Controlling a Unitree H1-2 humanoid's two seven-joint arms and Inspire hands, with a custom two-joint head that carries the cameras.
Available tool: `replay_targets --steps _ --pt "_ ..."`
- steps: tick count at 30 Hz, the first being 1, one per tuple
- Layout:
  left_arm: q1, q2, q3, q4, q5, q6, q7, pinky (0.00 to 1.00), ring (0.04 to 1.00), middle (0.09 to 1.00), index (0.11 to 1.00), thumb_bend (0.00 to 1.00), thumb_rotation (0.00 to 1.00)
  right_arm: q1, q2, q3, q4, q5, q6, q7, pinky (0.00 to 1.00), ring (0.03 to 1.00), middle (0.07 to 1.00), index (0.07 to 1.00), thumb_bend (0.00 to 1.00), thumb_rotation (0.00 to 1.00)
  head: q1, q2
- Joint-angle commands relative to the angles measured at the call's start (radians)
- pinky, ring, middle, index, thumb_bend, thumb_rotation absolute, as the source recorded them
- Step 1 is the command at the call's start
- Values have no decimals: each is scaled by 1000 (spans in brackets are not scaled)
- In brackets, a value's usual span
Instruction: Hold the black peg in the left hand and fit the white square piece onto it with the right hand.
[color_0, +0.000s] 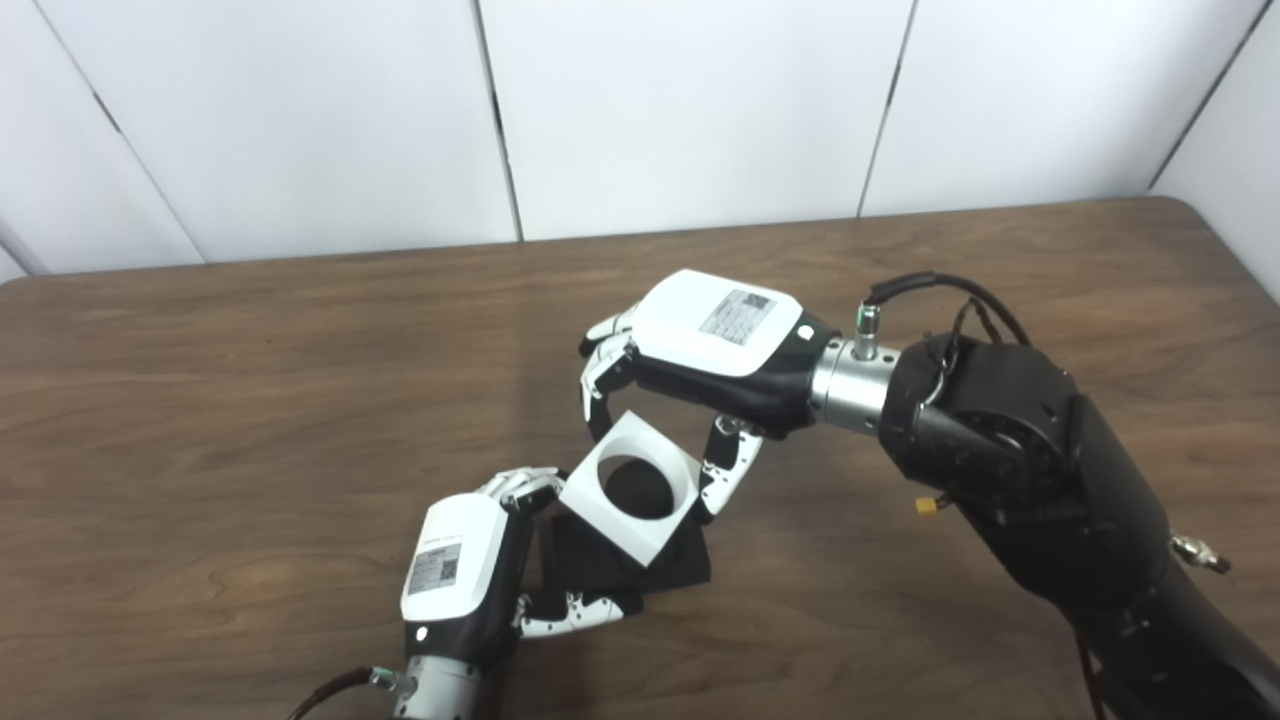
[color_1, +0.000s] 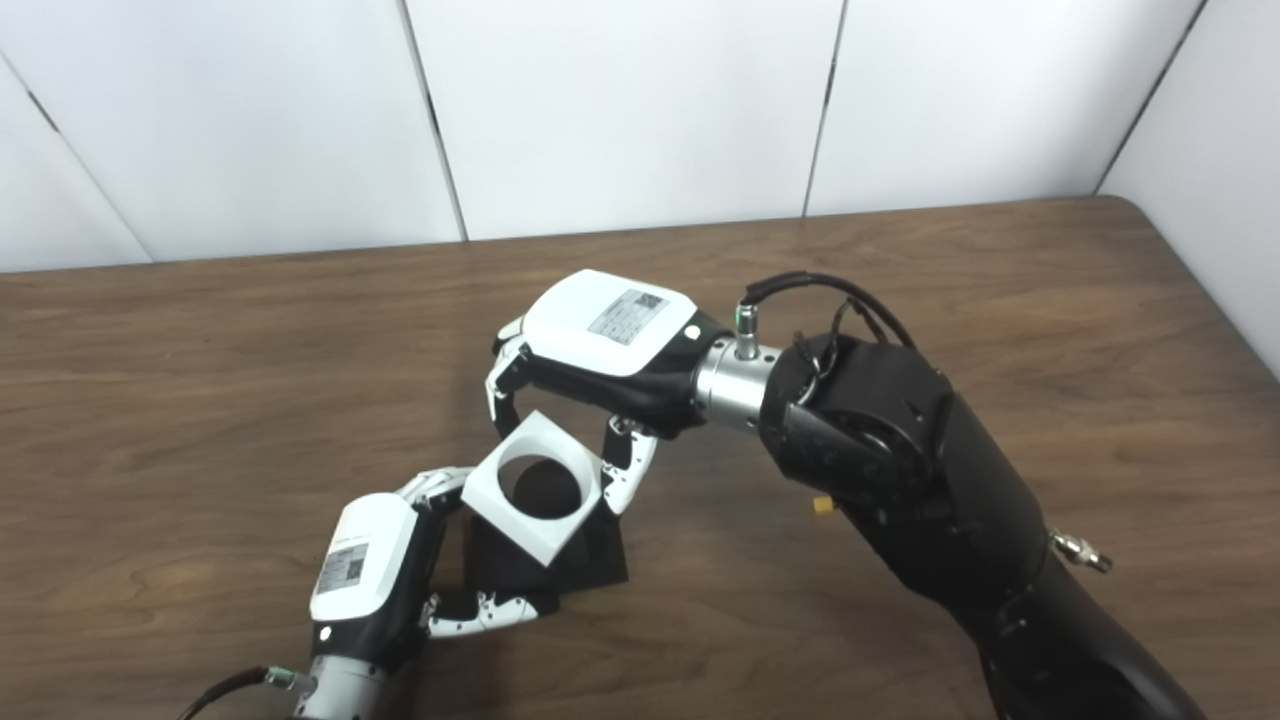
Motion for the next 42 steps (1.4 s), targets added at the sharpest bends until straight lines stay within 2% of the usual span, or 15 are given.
replay_targets --steps 1,16,28,42 --pt "6 -18 -24 23 -11 0 -32 686 787 745 488 511 48 -24 -3 -6 5 -2 -25 -29 809 852 726 483 524 131 -1 0" --pt "8 -15 -20 15 -13 1 -37 682 784 744 488 511 48 -59 -35 -15 -7 23 -18 6 793 844 712 482 524 129 -7 5" --pt "7 -16 -21 9 -12 5 -44 683 782 743 488 511 48 -88 -29 31 -36 7 -14 97 818 857 716 482 524 131 -6 11" --pt "7 -18 -24 5 -3 5 -41 687 779 740 488 512 48 -86 -13 63 -28 5 -50 93 811 837 709 480 525 129 1 18"
